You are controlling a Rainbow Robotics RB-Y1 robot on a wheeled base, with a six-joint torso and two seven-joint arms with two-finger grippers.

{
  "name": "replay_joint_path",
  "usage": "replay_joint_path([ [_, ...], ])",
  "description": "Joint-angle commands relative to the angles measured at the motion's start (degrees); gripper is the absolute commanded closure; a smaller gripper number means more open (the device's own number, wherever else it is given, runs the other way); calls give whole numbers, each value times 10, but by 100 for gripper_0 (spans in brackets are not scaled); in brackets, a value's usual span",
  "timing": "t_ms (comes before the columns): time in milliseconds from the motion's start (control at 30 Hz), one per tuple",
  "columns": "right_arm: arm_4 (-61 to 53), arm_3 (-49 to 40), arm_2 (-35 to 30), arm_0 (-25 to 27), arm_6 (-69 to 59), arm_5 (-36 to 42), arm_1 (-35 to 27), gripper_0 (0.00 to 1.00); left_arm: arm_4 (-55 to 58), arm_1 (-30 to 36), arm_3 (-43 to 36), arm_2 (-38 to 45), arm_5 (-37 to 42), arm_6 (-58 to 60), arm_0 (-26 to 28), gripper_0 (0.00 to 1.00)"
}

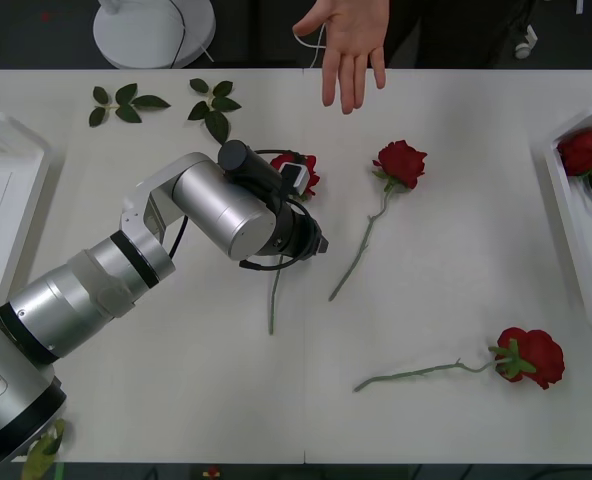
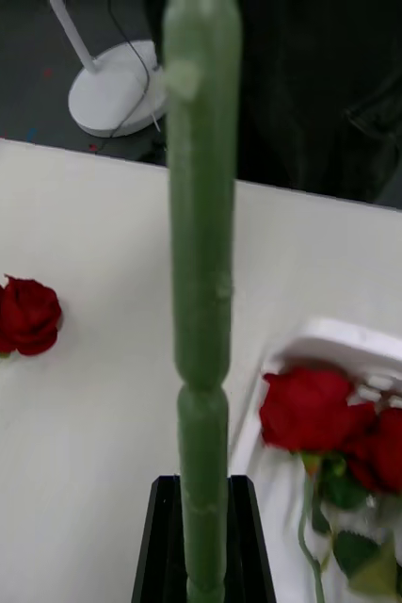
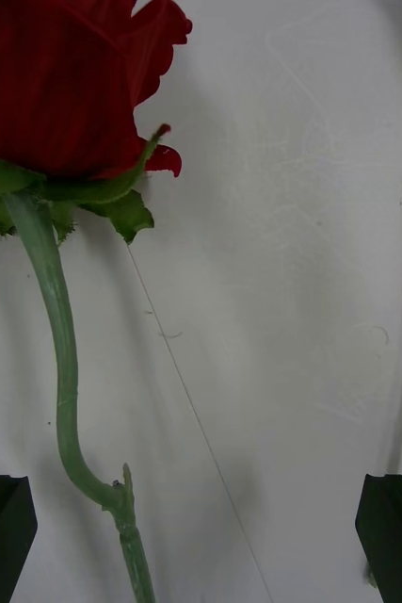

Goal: Place the red flowers into the right box and the blue flowers into the left box. If a person shows an open palm, hand one flower to the person first, then continue sorting.

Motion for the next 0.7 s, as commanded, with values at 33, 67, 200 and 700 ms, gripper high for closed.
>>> replay_joint_path([
  [33, -8, -62, -2, -11, 54, -73, 69, 100, -5, -10, -5, -7, -7, -2, -26, 0],
  [67, -7, -69, -3, -12, 60, -83, 77, 100, -5, -10, -5, -7, -7, -2, -26, 0],
  [200, -7, -106, -2, -19, 77, -139, 118, 100, -5, -10, -5, -7, -7, -2, -26, 0],
  [700, 37, -111, 2, -93, 77, -206, 249, 100, -5, -10, -5, -7, -7, -2, -26, 0],
])
